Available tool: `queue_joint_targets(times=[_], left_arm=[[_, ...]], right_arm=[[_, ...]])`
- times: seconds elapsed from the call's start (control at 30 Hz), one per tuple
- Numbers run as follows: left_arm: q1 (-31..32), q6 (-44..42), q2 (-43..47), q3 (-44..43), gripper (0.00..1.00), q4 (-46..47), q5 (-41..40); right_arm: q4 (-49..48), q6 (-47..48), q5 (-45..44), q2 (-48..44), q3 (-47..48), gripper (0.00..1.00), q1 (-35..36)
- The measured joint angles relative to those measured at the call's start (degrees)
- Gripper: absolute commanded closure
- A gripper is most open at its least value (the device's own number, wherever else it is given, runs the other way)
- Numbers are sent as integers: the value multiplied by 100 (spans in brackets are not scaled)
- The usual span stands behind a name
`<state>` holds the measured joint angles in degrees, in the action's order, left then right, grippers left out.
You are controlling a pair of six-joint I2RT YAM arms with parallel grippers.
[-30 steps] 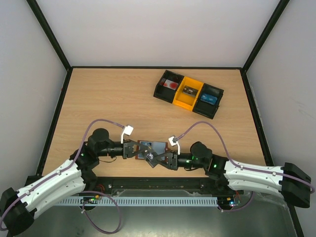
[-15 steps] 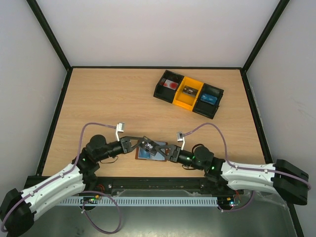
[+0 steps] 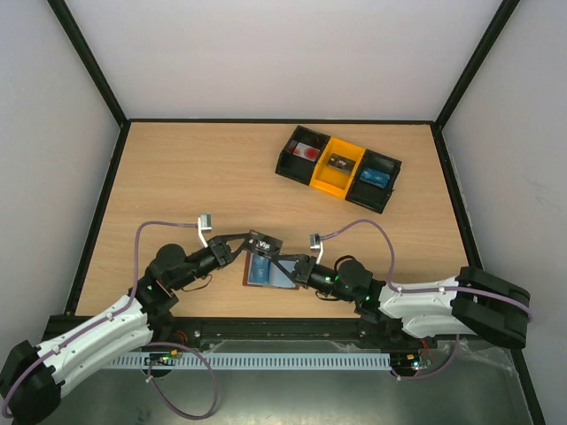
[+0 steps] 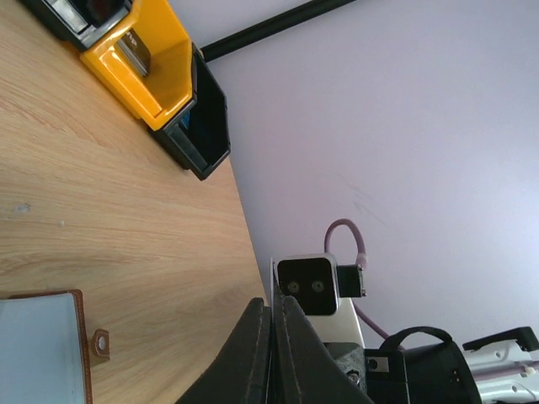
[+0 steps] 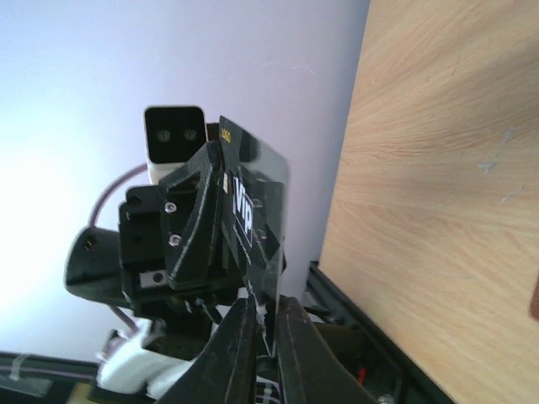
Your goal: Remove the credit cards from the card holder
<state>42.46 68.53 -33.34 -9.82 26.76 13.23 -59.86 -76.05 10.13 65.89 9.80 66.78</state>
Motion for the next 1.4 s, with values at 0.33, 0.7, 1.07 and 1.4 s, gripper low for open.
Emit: queue_joint_targets(times=[0.33,0.7,1.07,1.4], left_arm=[[0,22,85,4,56,-79,-177],[0,-382,697,-258,0,-1412,-730],[0,-1154,758,-1058,0,-3108,-1325],[0,-1429,769,-1196,0,-3679,-1322]], right_arm=[[-387,-151,-205,74,-44,98,0],[1539,647,-780,-1069,251,98,-133],[4301,1847,-1064,-1790,1377,98,-1633],[5405,2684,-636,-1080,2306,98,-3368]])
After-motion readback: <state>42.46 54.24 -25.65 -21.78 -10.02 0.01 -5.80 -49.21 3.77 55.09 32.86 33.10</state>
